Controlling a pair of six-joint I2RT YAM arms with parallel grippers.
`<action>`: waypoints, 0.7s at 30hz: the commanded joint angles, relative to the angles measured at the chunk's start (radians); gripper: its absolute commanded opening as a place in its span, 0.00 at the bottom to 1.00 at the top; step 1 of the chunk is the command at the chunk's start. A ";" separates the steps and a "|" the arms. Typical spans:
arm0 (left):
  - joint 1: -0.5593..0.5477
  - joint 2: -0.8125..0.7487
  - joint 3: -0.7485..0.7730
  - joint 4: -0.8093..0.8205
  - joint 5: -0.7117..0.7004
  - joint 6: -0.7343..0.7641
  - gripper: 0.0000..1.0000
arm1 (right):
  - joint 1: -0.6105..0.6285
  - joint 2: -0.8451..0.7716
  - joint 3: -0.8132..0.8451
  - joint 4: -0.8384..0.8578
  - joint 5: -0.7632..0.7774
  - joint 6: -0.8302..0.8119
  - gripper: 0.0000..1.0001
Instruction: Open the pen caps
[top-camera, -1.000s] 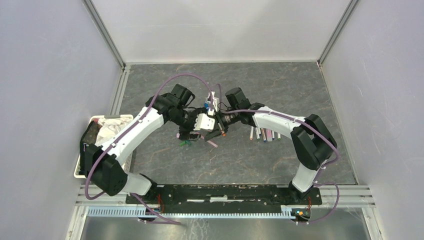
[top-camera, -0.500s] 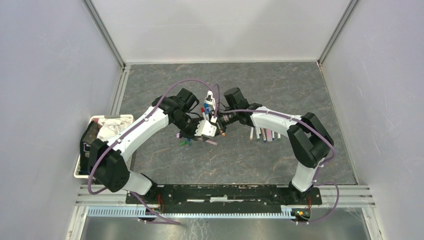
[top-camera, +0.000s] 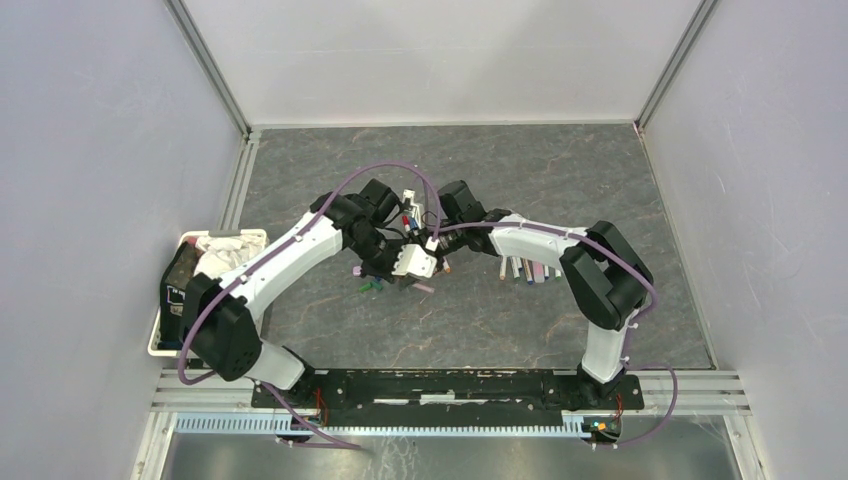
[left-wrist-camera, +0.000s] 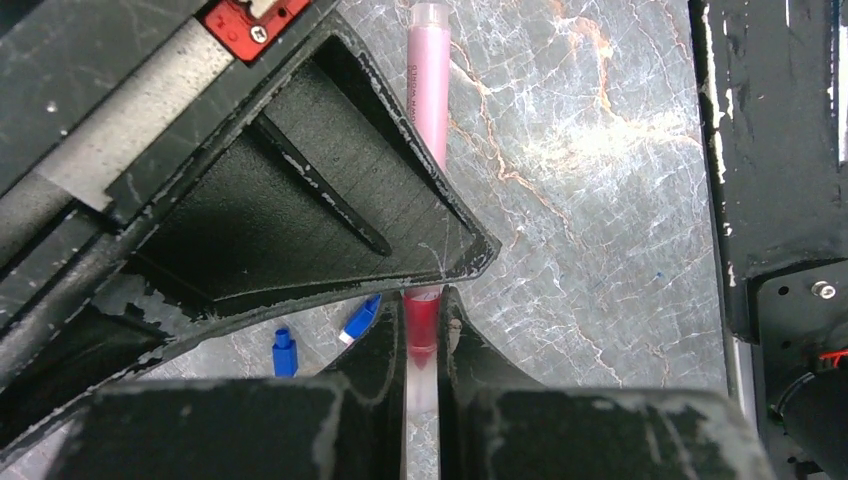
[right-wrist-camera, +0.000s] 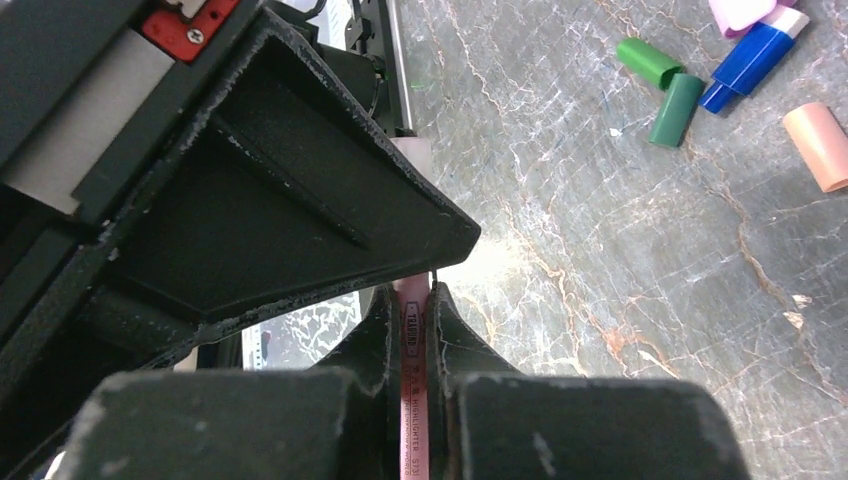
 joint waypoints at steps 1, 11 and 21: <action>-0.002 0.011 0.025 0.010 -0.094 0.028 0.02 | -0.006 -0.028 0.026 -0.105 0.043 -0.095 0.00; 0.167 0.080 0.050 0.063 -0.228 0.087 0.02 | -0.069 -0.160 -0.195 -0.201 0.198 -0.215 0.00; 0.197 0.136 -0.046 0.218 -0.219 0.050 0.02 | -0.163 -0.219 -0.223 -0.234 0.366 -0.217 0.00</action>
